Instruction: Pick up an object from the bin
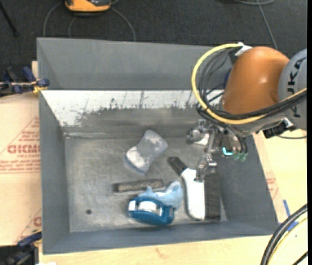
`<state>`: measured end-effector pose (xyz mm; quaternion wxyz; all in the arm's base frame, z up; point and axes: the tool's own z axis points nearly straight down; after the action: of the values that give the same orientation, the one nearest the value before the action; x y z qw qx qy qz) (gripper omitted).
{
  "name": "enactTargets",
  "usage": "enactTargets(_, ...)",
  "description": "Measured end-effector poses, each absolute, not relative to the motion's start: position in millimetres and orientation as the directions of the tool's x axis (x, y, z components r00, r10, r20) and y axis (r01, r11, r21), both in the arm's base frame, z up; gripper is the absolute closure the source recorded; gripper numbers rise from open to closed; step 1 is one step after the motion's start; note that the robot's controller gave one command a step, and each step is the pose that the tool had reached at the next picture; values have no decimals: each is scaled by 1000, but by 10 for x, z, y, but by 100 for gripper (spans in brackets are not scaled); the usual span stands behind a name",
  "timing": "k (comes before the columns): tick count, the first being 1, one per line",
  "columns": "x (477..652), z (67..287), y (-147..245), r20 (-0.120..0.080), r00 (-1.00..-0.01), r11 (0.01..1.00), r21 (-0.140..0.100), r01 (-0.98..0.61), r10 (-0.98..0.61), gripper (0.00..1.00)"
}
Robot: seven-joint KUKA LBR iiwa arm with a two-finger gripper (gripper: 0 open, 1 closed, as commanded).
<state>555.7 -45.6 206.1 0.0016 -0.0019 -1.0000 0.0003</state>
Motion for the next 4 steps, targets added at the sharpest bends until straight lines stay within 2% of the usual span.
enactTargets(1, 5573, 2097, -457, -4, -1000, 1000, -2, 3, 3, 0)
enactTargets(2, 5404, 1472, -310, -7, -996, 996, -2, -85, -85, 0)
enactTargets(3, 5247, 1334, -177, 2, -981, 981, 0, -195, -195, 0)
enactTargets(4, 5205, 1494, -69, -5, -985, 985, 0, -171, -171, 0)
